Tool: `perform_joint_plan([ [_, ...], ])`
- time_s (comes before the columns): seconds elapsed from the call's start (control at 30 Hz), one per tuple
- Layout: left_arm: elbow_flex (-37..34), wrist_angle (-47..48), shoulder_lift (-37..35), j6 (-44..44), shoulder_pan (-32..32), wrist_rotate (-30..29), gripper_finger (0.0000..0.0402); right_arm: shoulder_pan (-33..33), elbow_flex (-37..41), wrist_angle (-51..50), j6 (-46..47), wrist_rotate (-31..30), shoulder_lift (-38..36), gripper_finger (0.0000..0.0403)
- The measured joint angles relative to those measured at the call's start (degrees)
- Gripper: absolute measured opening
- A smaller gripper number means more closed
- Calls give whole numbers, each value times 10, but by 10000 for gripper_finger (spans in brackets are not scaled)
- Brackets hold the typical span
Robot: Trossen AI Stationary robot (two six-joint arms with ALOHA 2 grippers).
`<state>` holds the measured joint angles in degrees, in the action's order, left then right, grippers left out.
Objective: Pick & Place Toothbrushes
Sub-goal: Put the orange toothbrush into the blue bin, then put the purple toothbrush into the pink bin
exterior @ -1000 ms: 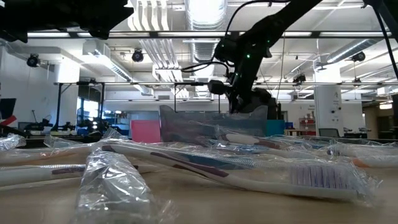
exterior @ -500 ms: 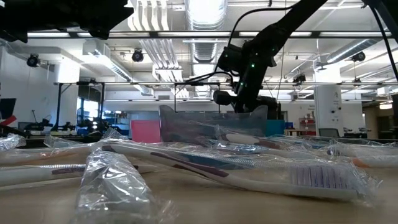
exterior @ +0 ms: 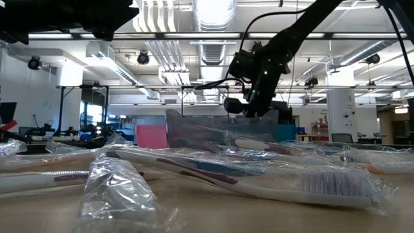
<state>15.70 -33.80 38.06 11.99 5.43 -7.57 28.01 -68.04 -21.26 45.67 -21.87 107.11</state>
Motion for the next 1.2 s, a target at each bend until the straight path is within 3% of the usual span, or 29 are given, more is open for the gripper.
perform_joint_plan([
  [0.23, 0, 0, 0, 0, 0, 0, 206, 0, 3, 10, 3, 0, 0, 27],
  [0.73, 0, 0, 0, 0, 0, 0, 206, 5, -1, 11, -5, -1, 0, 108],
  [1.2, 0, 0, 0, 0, 0, 0, 206, 5, -69, 4, -70, 0, 0, 142],
])
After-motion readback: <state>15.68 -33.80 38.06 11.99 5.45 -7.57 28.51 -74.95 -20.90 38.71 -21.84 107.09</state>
